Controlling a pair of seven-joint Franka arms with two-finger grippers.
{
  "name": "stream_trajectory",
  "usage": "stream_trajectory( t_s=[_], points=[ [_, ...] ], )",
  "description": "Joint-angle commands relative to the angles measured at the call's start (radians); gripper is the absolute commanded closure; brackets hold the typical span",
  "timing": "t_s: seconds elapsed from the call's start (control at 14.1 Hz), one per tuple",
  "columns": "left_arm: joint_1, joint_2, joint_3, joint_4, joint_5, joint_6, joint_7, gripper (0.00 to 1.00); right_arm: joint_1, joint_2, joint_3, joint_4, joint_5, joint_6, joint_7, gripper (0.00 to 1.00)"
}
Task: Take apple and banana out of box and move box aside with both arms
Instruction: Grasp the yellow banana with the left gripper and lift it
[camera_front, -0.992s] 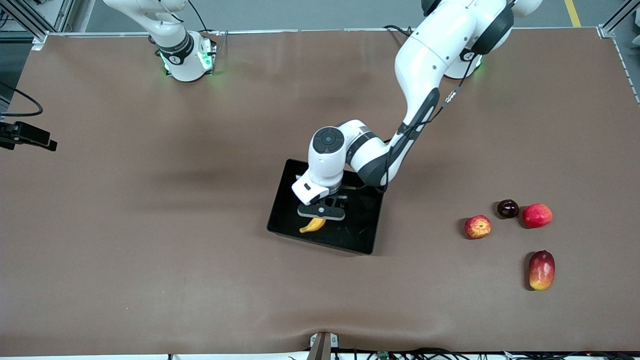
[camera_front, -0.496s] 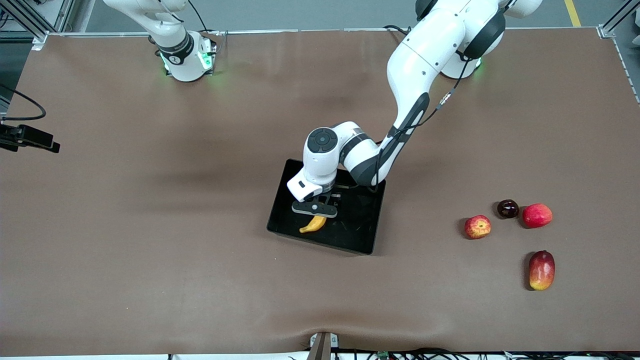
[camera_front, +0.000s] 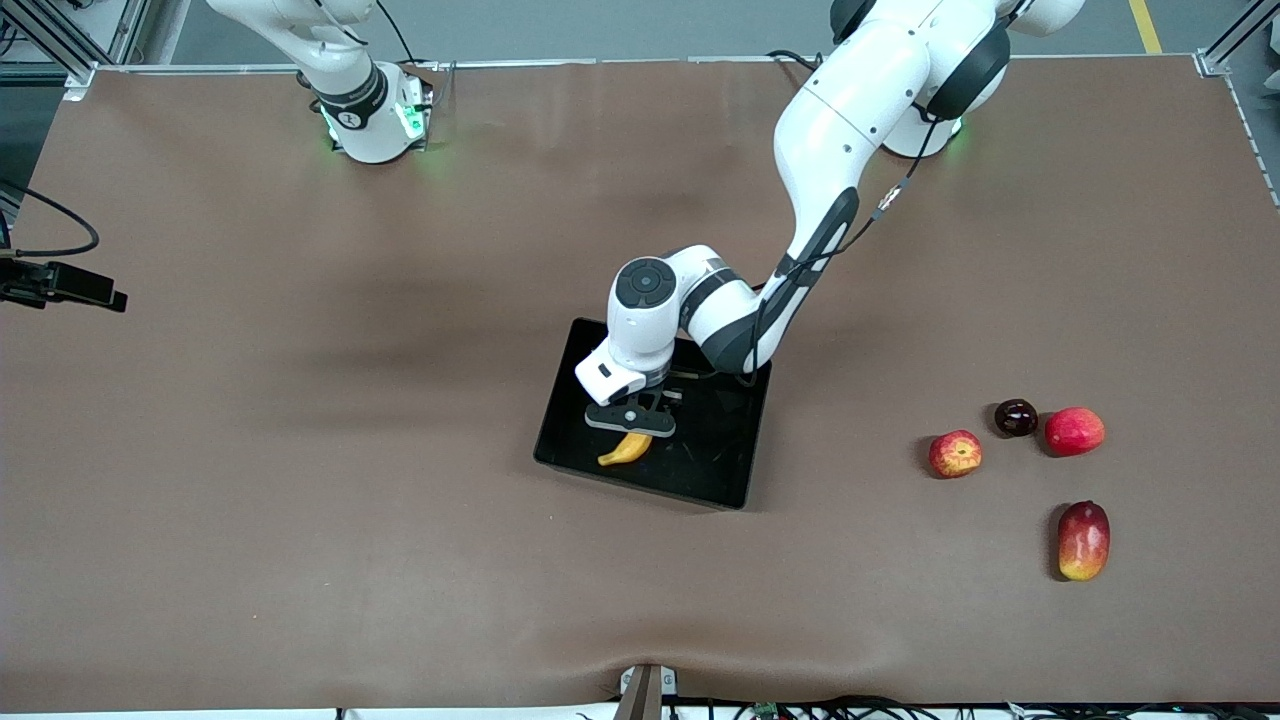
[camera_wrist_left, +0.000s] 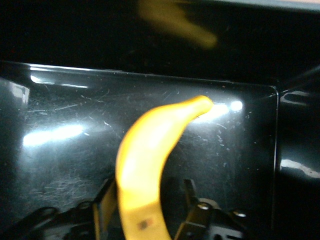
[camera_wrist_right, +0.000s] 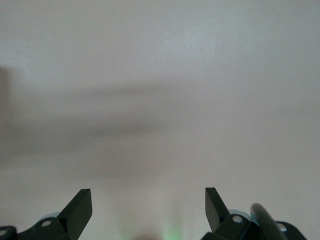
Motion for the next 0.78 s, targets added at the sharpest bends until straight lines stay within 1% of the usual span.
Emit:
stream_trajectory(
  t_s=[0.0, 0.35, 0.5, 0.64, 0.71],
  points=[
    [-0.011, 0.006, 0.01, 0.023, 0.019, 0.008, -0.016, 1.0, -0.007, -0.004, 0.012, 0.0, 0.014, -0.035, -0.009, 0.0],
    [0.0, -0.028, 0.01, 0.025, 0.023, -0.011, 0.0, 1.0, 0.007, -0.004, 0.015, 0.003, 0.027, -0.045, -0.006, 0.0],
    [0.008, -0.054, 0.013, 0.025, 0.023, -0.029, 0.0, 1.0, 0.009, -0.004, 0.015, 0.005, 0.072, -0.045, 0.002, 0.0],
    [0.011, -0.115, 0.018, 0.025, 0.016, -0.095, 0.009, 1.0, 0.016, -0.005, 0.015, 0.006, 0.125, -0.045, 0.003, 0.0],
    [0.026, -0.143, 0.016, 0.023, 0.013, -0.109, 0.015, 1.0, 0.039, -0.002, 0.015, 0.005, 0.13, -0.042, 0.011, 0.0]
  ],
)
